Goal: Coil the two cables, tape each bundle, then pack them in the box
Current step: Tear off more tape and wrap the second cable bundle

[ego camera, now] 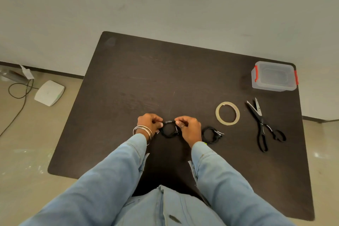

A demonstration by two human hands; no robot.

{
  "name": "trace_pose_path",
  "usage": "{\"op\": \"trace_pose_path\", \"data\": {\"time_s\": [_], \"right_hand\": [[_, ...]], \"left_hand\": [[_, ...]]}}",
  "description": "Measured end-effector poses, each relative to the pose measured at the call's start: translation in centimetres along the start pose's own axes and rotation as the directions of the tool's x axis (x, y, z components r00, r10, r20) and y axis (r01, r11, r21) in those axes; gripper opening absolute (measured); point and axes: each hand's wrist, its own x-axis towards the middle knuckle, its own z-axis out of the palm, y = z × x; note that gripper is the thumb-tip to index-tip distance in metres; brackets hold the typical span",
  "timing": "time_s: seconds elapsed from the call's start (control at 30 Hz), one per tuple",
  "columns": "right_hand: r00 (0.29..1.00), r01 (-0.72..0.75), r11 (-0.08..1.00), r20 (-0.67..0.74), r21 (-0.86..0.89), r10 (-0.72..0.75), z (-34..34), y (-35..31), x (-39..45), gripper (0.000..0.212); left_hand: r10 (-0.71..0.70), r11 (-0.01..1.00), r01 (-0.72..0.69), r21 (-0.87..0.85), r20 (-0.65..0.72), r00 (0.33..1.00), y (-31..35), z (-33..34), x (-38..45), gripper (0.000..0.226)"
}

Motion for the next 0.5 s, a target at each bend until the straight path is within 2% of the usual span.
{"op": "trace_pose_path", "data": {"time_s": [0.07,0.17,0.27,0.4,0.5], "right_hand": [[1.0,0.001,1.0,-0.013,-0.012,-0.001,0.0,0.1,0.2,0.015],[1.0,0.003,1.0,0.017,-0.01,-0.003,-0.6,0.4,0.6,0.016],[1.0,-0.021,0.995,-0.002,0.095,0.021,-2.4,0.8,1.1,0.018],[0.987,-0.062,0.967,-0.132,0.247,0.097,-7.1,1.4,2.2,0.022],[0.938,-0.08,0.973,-0.315,0.216,0.147,-11.3,2.6,2.9,0.015]], "left_hand": [[0.018,0.999,-0.016,0.04,-0.053,0.998,-0.1,0.2,0.1,0.007],[0.003,0.993,0.015,0.118,-0.151,0.989,0.4,-0.2,0.1,0.011],[0.01,0.997,0.009,0.074,-0.247,0.969,1.0,-0.2,0.3,0.011],[0.079,0.995,-0.093,-0.037,-0.277,0.958,3.4,1.5,0.1,0.01],[0.118,0.984,-0.148,-0.101,-0.256,0.959,5.9,3.9,0.0,0.009]]}}
